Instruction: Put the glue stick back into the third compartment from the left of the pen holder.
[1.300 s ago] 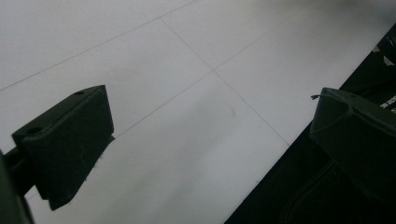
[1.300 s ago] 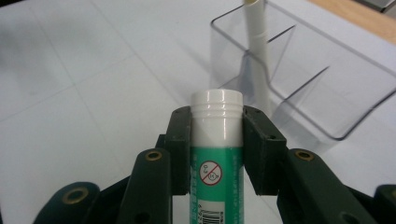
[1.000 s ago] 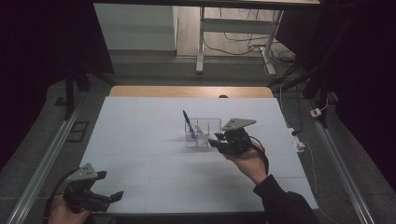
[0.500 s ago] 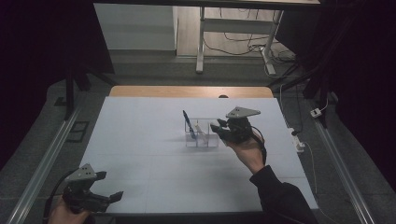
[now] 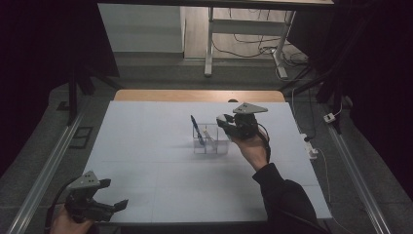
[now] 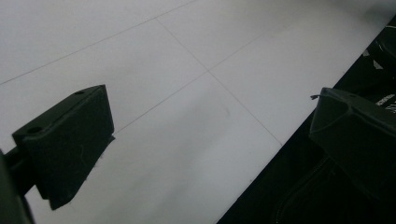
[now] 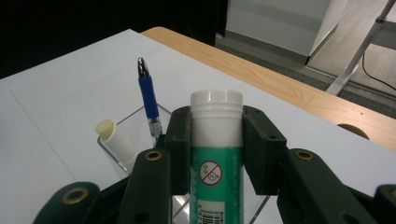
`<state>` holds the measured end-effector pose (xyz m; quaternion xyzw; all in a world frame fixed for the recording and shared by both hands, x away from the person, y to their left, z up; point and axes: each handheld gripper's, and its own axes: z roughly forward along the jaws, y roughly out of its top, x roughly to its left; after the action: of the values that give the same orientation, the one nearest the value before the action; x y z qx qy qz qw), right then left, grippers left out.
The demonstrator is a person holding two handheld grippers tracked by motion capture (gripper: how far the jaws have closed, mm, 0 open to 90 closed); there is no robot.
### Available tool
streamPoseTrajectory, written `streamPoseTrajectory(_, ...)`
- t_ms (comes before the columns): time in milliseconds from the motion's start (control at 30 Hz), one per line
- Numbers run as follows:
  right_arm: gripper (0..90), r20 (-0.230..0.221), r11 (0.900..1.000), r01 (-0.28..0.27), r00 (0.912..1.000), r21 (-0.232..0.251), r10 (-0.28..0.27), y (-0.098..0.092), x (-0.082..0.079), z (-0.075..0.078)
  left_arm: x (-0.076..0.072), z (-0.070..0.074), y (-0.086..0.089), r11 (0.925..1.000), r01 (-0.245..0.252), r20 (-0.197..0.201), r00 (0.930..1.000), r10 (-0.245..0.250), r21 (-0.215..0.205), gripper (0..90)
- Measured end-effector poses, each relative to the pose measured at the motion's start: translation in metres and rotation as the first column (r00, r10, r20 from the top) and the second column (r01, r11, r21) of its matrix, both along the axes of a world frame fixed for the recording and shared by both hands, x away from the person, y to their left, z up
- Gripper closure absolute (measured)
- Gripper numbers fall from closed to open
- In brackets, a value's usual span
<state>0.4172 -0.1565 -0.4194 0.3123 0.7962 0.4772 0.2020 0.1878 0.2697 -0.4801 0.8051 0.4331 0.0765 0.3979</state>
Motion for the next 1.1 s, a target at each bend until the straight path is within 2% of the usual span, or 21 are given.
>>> streamPoseTrajectory(200, 65.4, 0.009, 1.0, 0.009, 0.9999, 0.021, -0.009, 0.005, 0.008, 0.0, 0.0, 0.0, 0.0, 1.0, 0.001, -0.001, 1.0, -0.001, 0.001, 0.0)
streamPoseTrajectory(700, 65.3, 0.02, 0.999, 0.036, 0.9991, 0.032, -0.037, 0.018, 0.023, -0.01, 0.0, 0.0, 0.0, 1.0, 0.002, -0.004, 1.0, -0.002, 0.0, 0.0)
streamPoseTrajectory(933, 65.2, 0.02, 0.999, 0.041, 0.9989, 0.033, -0.042, 0.024, 0.027, -0.019, 0.0, 0.0, 0.0, 1.0, 0.005, -0.005, 1.0, -0.005, 0.001, 0.1)
streamPoseTrajectory(1100, 65.1, 0.015, 0.999, 0.041, 0.9991, 0.016, -0.041, 0.026, 0.026, -0.025, 0.0, 0.0, 0.0, 1.0, 0.006, -0.005, 1.0, -0.006, 0.003, 0.1)
